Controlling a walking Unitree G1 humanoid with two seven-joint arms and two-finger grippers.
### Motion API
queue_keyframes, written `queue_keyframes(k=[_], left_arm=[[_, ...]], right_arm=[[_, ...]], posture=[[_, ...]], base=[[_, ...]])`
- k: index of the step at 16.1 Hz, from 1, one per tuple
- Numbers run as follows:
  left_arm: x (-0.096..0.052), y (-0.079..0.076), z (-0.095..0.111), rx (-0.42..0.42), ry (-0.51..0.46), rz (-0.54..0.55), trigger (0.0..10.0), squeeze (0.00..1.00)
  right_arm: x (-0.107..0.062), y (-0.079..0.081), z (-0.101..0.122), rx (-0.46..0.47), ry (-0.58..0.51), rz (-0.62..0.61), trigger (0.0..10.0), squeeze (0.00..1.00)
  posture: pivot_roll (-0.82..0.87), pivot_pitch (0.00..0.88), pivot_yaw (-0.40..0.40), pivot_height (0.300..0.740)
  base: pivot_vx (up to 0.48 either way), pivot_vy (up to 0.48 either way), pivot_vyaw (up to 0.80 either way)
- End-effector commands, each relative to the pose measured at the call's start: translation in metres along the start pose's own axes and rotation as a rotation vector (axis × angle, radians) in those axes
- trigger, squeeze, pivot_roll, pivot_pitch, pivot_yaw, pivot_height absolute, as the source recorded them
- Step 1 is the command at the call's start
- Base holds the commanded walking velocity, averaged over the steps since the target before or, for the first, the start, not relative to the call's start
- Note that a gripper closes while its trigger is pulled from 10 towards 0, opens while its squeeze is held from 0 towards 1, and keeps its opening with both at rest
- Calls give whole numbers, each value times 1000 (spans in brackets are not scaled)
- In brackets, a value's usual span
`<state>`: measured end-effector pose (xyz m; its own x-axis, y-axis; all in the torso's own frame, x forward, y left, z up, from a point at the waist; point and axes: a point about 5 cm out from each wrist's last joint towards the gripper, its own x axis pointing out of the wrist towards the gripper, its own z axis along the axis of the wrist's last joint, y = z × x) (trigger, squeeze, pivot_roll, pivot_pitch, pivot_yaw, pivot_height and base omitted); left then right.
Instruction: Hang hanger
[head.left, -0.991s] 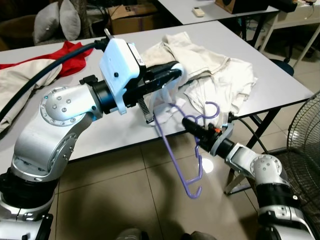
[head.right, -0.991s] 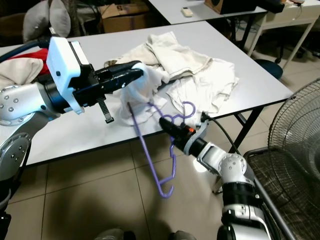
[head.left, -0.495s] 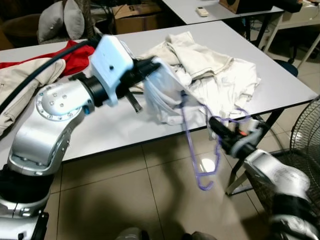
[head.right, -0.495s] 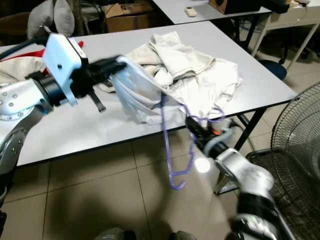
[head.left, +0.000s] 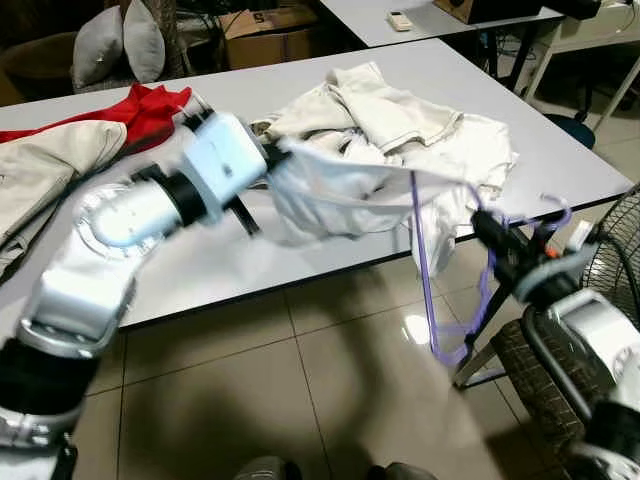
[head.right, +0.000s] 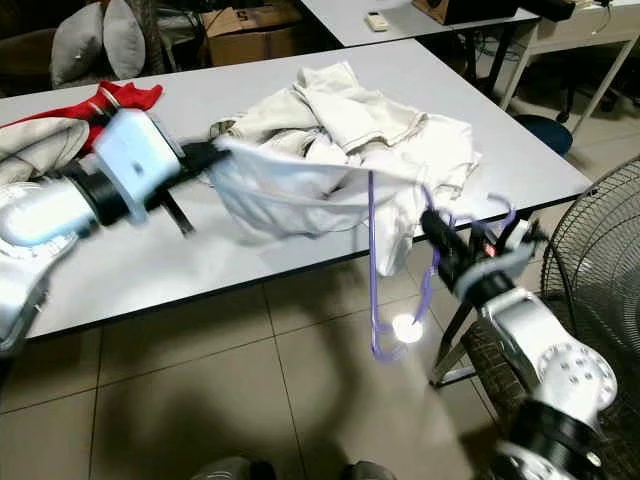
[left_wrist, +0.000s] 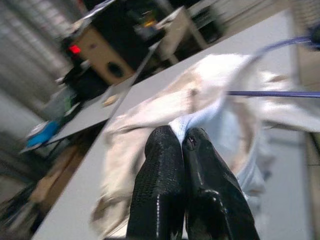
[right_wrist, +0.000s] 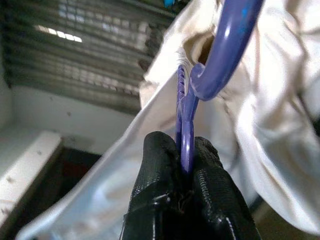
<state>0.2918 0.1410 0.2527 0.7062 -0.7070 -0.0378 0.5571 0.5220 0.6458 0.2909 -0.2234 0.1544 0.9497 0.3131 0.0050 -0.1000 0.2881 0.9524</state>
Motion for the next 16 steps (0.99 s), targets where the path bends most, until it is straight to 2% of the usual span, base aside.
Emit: queue_keyframes(k=[1, 3, 4, 5, 6, 8, 10, 12, 14, 16], left_arm=[[6, -19, 3, 10, -38, -102, 0, 0], [13, -37, 3, 21, -53, -176, 0, 0], [14, -39, 5, 20, -60, -188, 0, 0], [14, -45, 9, 8, -81, -226, 0, 0], [14, -50, 12, -42, -104, -254, 0, 0], [12, -53, 15, -79, -127, -264, 0, 0], [14, -51, 21, -157, -154, -225, 0, 0], [14, -49, 22, -191, -149, -205, 0, 0], [14, -48, 27, -231, -164, -199, 0, 0], [17, -47, 41, -319, -227, -209, 0, 0]], right_arm=[[15, 15, 1, 50, -47, 34, 10000, 0], [48, 34, -12, 155, -33, 90, 10000, 0], [56, 38, -14, 173, -37, 93, 10000, 0], [75, 44, -18, 229, -55, 76, 10000, 0], [88, 44, -22, 249, -82, 23, 10000, 0], [96, 46, -25, 255, -87, 11, 10000, 0], [111, 43, -27, 236, -135, -51, 10000, 0], [120, 41, -31, 205, -163, -92, 10000, 0], [126, 41, -33, 218, -193, -118, 10000, 0], [132, 39, -40, 160, -216, -185, 10000, 0]], posture=[[-161, 64, 74, 740], [-158, 63, 74, 740], [-158, 63, 74, 740], [-137, 61, 63, 740], [-137, 61, 63, 740], [-126, 62, 58, 740], [-119, 61, 53, 740], [-112, 60, 47, 740], [-108, 58, 47, 740], [-107, 54, 50, 740]], base=[[0, 0, 0], [0, 0, 0], [0, 0, 0], [0, 0, 0], [0, 0, 0], [0, 0, 0], [0, 0, 0], [0, 0, 0], [0, 0, 0], [0, 0, 0]])
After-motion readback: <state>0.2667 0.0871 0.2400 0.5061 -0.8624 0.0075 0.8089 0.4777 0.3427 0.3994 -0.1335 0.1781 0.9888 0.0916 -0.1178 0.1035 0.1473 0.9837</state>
